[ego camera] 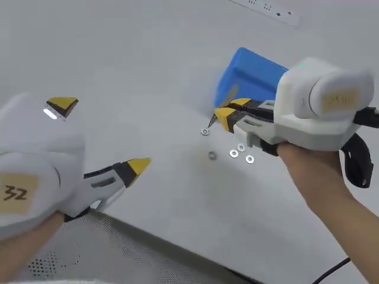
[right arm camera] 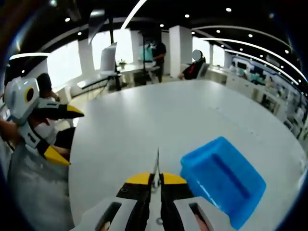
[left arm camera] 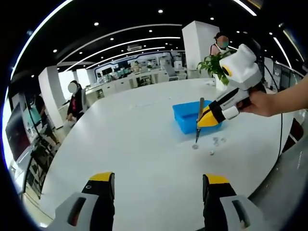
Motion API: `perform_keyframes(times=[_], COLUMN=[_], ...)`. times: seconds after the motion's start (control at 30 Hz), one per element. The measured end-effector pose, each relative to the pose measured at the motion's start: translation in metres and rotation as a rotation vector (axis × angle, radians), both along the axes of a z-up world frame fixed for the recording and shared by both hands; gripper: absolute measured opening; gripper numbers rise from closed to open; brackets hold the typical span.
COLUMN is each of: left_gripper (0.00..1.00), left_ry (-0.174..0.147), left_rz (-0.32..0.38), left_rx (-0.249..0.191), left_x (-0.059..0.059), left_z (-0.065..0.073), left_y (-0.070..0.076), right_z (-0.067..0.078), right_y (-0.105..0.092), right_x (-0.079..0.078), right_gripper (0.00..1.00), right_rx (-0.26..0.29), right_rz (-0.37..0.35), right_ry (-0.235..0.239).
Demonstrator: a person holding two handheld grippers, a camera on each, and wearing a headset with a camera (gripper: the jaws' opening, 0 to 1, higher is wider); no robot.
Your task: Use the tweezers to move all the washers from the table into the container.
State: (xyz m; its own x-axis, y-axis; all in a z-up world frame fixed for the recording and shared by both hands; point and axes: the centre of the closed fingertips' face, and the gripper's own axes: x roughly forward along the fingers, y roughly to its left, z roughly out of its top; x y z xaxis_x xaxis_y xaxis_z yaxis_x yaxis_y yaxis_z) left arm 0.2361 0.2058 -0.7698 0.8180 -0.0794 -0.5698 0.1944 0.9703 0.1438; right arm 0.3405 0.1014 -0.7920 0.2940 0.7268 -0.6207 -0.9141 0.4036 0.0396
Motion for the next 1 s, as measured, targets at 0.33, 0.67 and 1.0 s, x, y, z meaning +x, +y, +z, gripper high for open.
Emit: perform_keyframes(times=[0.33,0.67,1.0], left_gripper=[0.74,0.73,0.39], left_ry=[0.010,0.026,0.059], left_rz=[-0.002,-0.006,-0.066], left_rx=[-0.009,-0.001,-0.096], left_x=[-0.001,-0.003,-0.004], left_z=[-0.001,-0.005,-0.002], left_y=[0.000,0.001,-0.014], right_z=[-0.005,-0.005,0.028], right_y=[0.005,0.006,0.008], right_x=[0.001,-0.003,-0.035], right_gripper=[0.04,0.02,0.01], right_rx=[-0.011,-0.018,0.060], right_rz=[-0.005,0.007,0.037], right_ry=[-0.016,-0.021,0.033])
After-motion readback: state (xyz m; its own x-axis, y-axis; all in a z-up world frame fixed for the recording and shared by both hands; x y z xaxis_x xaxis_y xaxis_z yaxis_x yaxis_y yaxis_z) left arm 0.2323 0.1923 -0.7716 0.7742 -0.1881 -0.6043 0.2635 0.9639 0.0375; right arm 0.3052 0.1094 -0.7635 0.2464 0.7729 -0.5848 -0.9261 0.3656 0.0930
